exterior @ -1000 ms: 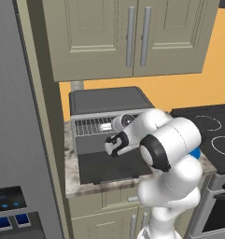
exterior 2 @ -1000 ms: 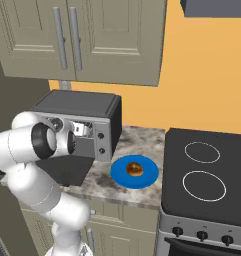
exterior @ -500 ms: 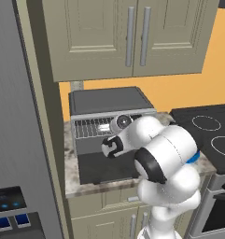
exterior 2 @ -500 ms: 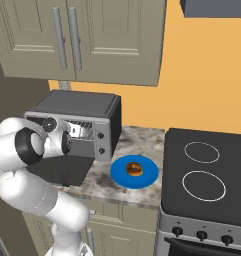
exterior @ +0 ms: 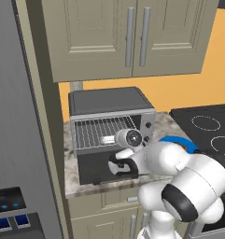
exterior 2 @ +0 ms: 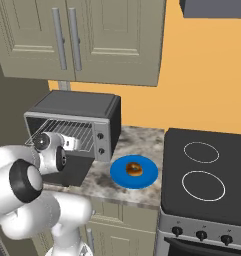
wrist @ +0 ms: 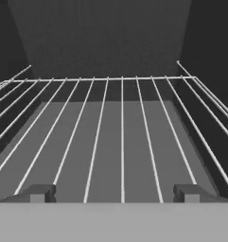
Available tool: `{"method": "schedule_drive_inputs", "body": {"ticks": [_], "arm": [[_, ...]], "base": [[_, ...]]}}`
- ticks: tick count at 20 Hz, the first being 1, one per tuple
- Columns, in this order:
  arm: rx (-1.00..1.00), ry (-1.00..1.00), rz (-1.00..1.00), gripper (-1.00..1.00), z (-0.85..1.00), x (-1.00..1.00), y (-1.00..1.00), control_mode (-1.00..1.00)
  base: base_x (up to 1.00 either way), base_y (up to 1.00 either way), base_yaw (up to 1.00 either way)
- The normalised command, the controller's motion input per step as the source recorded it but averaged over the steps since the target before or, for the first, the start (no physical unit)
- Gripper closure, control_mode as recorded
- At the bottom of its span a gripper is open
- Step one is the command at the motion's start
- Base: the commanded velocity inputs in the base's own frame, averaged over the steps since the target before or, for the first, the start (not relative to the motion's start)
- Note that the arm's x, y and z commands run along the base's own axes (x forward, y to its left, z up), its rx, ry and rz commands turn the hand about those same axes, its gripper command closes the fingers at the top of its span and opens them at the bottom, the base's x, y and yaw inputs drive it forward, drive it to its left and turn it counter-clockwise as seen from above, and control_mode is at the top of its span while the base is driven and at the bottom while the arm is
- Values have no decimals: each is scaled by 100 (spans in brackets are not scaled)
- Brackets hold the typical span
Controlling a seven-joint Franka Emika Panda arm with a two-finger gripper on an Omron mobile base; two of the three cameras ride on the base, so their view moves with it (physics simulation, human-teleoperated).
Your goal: Pick up the bagel from the plate, place it on the toaster oven rack, close the door, and set the timer.
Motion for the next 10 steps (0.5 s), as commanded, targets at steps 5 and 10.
{"method": "schedule_drive_inputs", "body": {"ticks": [5,10], "arm": [[0,50,0,-100,-31,-100,0,-100],[1,55,-1,-100,-2,-99,0,-100]], "base": [[0,0,0],[0,0,0]]}}
